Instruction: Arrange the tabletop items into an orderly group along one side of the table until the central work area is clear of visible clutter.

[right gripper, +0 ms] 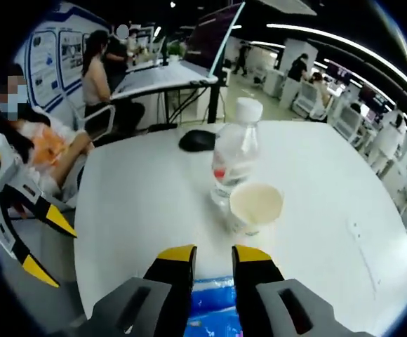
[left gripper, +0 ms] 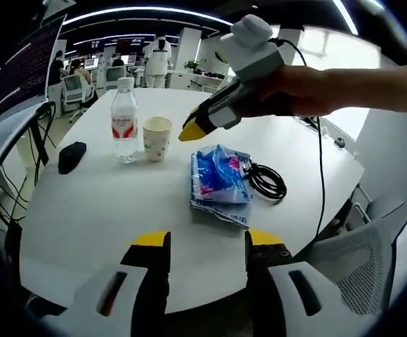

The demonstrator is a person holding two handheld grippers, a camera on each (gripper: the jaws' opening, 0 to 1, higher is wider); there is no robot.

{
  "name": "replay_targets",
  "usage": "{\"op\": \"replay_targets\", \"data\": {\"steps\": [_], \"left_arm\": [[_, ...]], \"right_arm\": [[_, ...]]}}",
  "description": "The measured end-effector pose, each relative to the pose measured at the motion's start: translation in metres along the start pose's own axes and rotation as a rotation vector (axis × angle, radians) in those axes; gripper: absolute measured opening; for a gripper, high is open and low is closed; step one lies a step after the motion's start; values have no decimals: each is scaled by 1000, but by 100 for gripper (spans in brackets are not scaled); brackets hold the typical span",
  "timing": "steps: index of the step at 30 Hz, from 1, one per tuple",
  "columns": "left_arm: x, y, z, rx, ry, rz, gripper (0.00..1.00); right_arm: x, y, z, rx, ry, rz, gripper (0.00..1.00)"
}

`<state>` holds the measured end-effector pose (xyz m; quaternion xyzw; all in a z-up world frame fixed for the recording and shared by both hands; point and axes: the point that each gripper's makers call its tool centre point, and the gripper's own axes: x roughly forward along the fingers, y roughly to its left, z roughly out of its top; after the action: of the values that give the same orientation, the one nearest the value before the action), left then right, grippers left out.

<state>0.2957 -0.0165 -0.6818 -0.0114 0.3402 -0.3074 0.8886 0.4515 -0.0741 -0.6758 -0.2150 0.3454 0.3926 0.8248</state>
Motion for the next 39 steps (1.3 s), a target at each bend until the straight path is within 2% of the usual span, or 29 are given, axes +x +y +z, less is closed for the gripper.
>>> {"op": "replay_targets", "data": {"steps": [17,39], "left_arm": [[6,-18,-4,-41,18,-20,39],[28,-35,-5,-33,48,-58,39]], "right_arm": [[-29,0,-77,210,1,-27,18],[-65,12,-144,387,-5,-76,18]]}}
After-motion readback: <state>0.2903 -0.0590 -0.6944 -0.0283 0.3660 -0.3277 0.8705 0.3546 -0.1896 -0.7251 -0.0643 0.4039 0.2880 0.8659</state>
